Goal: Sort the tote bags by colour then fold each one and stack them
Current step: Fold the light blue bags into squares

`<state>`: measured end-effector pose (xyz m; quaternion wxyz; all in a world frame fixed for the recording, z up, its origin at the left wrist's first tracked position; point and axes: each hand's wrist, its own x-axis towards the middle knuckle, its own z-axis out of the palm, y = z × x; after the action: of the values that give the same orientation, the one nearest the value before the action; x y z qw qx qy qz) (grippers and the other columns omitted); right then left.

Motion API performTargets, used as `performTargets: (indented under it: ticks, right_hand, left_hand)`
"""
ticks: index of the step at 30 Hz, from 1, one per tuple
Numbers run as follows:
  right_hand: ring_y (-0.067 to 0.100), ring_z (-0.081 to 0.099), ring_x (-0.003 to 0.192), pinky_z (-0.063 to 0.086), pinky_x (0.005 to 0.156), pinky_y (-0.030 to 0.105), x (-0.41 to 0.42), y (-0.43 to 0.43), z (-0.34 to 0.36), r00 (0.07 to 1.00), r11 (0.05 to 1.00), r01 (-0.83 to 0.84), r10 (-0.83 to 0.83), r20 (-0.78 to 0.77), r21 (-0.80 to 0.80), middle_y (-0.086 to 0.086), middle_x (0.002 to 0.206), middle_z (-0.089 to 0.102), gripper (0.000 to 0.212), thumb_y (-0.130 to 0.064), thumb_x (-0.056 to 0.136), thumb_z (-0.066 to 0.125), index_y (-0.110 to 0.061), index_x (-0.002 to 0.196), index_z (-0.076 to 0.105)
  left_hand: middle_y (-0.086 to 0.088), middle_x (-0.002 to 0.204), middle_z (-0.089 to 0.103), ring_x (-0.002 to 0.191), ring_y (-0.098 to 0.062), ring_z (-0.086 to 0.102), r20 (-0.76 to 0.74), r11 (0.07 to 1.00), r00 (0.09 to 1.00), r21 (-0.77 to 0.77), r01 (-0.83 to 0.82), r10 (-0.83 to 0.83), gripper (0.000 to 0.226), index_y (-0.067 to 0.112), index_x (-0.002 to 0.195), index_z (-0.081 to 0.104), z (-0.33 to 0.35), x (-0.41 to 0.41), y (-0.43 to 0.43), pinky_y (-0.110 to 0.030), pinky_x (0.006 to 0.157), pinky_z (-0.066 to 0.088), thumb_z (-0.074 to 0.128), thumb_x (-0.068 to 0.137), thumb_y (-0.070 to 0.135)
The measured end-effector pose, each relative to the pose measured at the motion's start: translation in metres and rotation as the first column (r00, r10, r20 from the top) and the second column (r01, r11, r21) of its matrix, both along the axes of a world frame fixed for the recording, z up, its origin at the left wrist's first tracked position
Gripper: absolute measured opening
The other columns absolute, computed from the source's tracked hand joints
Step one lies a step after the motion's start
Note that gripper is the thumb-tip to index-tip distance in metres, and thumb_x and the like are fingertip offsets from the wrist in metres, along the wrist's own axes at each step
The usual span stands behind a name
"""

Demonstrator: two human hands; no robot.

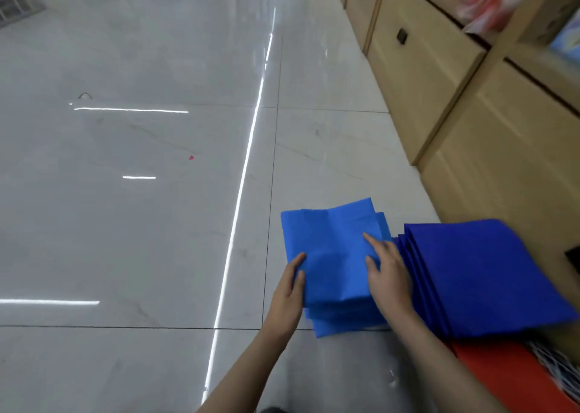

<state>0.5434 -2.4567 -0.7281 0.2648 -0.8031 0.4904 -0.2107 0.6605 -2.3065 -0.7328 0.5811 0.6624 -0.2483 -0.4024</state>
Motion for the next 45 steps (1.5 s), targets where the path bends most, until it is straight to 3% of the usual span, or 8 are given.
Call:
performTargets:
  ticks: [5, 14, 19, 24, 29, 35, 39, 45]
  right_hand:
    - [0.026, 0.047, 0.113, 0.044, 0.088, 0.036, -0.022, -0.018, -0.033, 0.981, 1.000, -0.007, 0.011, -0.194, 0.024, 0.006, 0.131, 0.051, 0.045, -0.010, 0.094, 0.052, -0.023, 0.137, 0.049]
    - [0.021, 0.054, 0.105, 0.031, 0.100, 0.030, -0.014, -0.024, -0.061, 0.904, 0.998, 0.059, -0.037, -0.427, 0.037, 0.001, 0.144, 0.039, 0.046, -0.023, 0.099, 0.043, -0.031, 0.143, 0.036]
    - [0.015, 0.053, 0.099, 0.023, 0.105, 0.029, -0.010, -0.021, -0.058, 0.867, 0.999, 0.050, -0.049, -0.497, -0.011, 0.000, 0.142, 0.041, 0.046, -0.028, 0.100, 0.038, -0.033, 0.145, 0.032]
    - [0.023, 0.048, 0.114, 0.036, 0.099, 0.032, 0.004, -0.006, -0.056, 0.937, 0.996, 0.041, -0.009, -0.350, 0.084, 0.002, 0.143, 0.040, 0.047, -0.034, 0.097, 0.044, -0.033, 0.144, 0.034]
    - [0.028, 0.034, 0.131, 0.034, 0.105, 0.041, 0.033, -0.009, -0.052, 0.994, 0.942, 0.100, -0.108, 0.008, 0.321, 0.003, 0.149, 0.025, 0.071, -0.041, 0.092, 0.055, -0.030, 0.150, 0.015]
    - [0.029, 0.042, 0.128, 0.040, 0.103, 0.043, 0.071, -0.038, -0.068, 0.929, 0.669, 0.261, -0.370, 0.007, 0.696, 0.007, 0.145, 0.036, 0.089, -0.064, 0.080, 0.057, -0.018, 0.148, 0.022]
    - [0.023, 0.066, 0.097, 0.053, 0.087, 0.038, 0.074, -0.076, -0.071, 0.849, 0.440, 0.046, -0.490, 0.197, 0.897, 0.003, 0.110, 0.069, 0.051, -0.047, 0.081, 0.067, -0.016, 0.120, 0.059]
    - [0.017, 0.059, 0.102, 0.048, 0.093, 0.038, 0.096, -0.122, -0.075, 0.838, 0.590, 0.171, -0.509, 0.199, 0.789, -0.006, 0.113, 0.061, 0.034, -0.046, 0.091, 0.054, -0.024, 0.116, 0.052]
  left_hand:
    - [-0.002, 0.124, 0.036, 0.108, -0.007, 0.040, 0.173, 0.977, 0.983, 0.192, -0.096, 0.063, 0.042, 0.038, 0.117, 0.046, -0.034, -0.022, -0.024, -0.027, 0.102, 0.035, 0.049, 0.090, 0.006]
    - [-0.007, 0.114, 0.050, 0.100, -0.024, 0.058, -0.365, 0.913, 0.869, 0.355, -0.202, 0.334, 0.065, 0.026, 0.120, 0.024, -0.059, -0.003, -0.057, -0.039, 0.087, 0.050, 0.072, 0.079, 0.041]
    - [-0.009, 0.103, 0.070, 0.091, -0.028, 0.068, -0.531, 0.930, 0.814, 0.366, -0.031, 0.236, 0.076, 0.009, 0.111, 0.059, -0.063, 0.017, -0.062, -0.045, 0.083, 0.055, 0.080, 0.054, 0.054]
    - [-0.009, 0.106, 0.065, 0.093, -0.027, 0.064, -0.340, 0.915, 0.890, 0.366, -0.173, 0.304, 0.039, 0.011, 0.112, 0.056, -0.069, 0.032, -0.051, -0.042, 0.080, 0.055, 0.067, 0.083, 0.034]
    - [-0.006, 0.110, 0.064, 0.093, -0.023, 0.065, -0.264, 0.944, 0.926, 0.262, -0.199, 0.269, 0.049, 0.014, 0.123, 0.050, -0.062, 0.080, -0.038, -0.033, 0.070, 0.052, 0.070, 0.081, 0.028]
    - [0.002, 0.108, 0.067, 0.093, -0.018, 0.066, -0.322, 0.973, 0.930, 0.198, -0.119, 0.179, 0.030, 0.024, 0.116, 0.055, -0.059, 0.125, -0.064, -0.027, 0.068, 0.051, 0.058, 0.089, 0.013]
    - [0.005, 0.109, 0.067, 0.094, -0.016, 0.067, -0.307, 0.983, 0.949, 0.183, -0.010, 0.066, 0.033, 0.029, 0.118, 0.054, -0.054, 0.147, -0.100, -0.026, 0.071, 0.052, 0.057, 0.090, 0.012]
    - [0.003, 0.121, 0.057, 0.101, -0.013, 0.060, -0.191, 0.961, 0.980, 0.255, 0.106, -0.057, 0.043, 0.022, 0.134, 0.040, -0.044, 0.173, -0.176, -0.022, 0.076, 0.050, 0.055, 0.094, 0.025]
